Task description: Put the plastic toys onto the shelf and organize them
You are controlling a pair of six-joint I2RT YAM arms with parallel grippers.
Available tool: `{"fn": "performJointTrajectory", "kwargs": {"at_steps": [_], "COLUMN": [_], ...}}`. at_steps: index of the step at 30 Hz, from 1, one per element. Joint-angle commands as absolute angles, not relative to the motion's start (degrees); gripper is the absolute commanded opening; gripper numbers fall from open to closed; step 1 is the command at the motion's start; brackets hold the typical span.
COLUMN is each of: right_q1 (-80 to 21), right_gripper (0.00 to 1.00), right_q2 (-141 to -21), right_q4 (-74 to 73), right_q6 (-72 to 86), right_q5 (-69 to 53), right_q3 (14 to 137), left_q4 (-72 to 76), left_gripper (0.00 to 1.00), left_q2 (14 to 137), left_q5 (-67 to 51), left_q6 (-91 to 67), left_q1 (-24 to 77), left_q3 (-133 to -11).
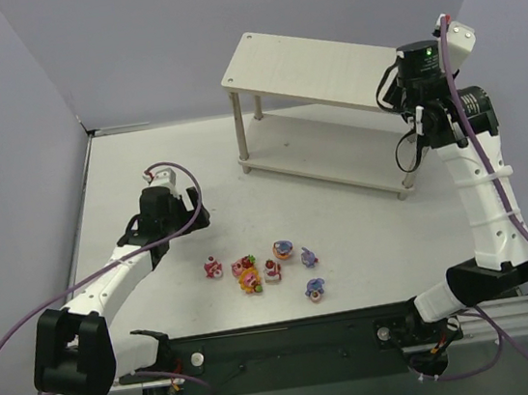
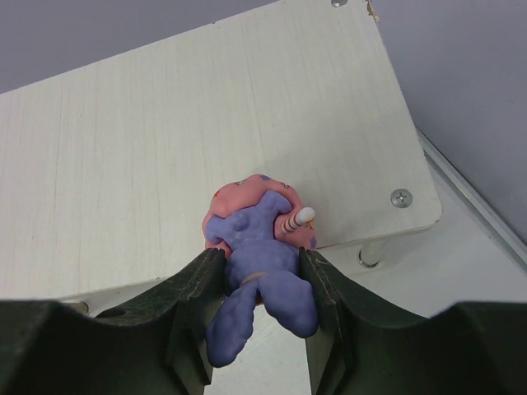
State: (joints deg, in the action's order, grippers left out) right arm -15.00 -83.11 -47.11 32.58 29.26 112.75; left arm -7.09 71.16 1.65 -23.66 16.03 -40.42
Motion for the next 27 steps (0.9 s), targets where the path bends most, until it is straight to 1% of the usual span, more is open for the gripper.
{"fn": "performJointTrajectory", "kwargs": {"at_steps": [1,5,8,11,19,22,23,25,27], "right_q1": [-13.2,-11.8,-11.1,-10.4,-7.9,-7.1,-6.8,-6.4,-6.1], "right_gripper": [0.00,0.02,0.08,0.12,0.20,0.26,0.33,0.39,0.41], "right_q2": [-84.5,-85.8,-85.7,-85.5,-86.0,-86.2,-86.4,-86.7,-86.7], "right_q4": [-46.3,-46.3,-46.4,-46.3,-46.8,-46.8,-46.8,-46.8,-46.8], "right_q6": [30.5,31.0,32.1,33.3,35.9,36.4,36.3,36.4,36.3], "right_q5": [30.9,29.6,28.2,26.2,23.2,22.2,21.7,20.8,19.8], "right_q3": [116.5,117.4,117.2,116.7,115.9,115.4,115.4,115.4,115.5], "left_q4": [-6.2,-6.2,-6.2,-6.2,-6.4,-6.4,-6.4,-6.4,-6.4], "left_gripper": [0.97,0.97,0.97,0.97,0.98,0.97,0.97,0.97,0.97], "left_q2": [71.2,71.3,71.3,71.3,71.5,71.5,71.5,71.5,71.5], "left_q5": [0.7,0.7,0.9,1.1,1.1,1.1,1.1,1.1,1.1], "left_q6": [-23.7,-23.7,-23.7,-23.7,-23.8,-23.8,-23.8,-23.9,-23.9], "left_q1": [16.2,16.2,16.1,16.1,16.1,16.2,16.1,16.2,16.2], "left_q3": [-43.1,-43.0,-43.0,-43.1,-43.0,-42.9,-42.8,-42.9,-42.8]}}
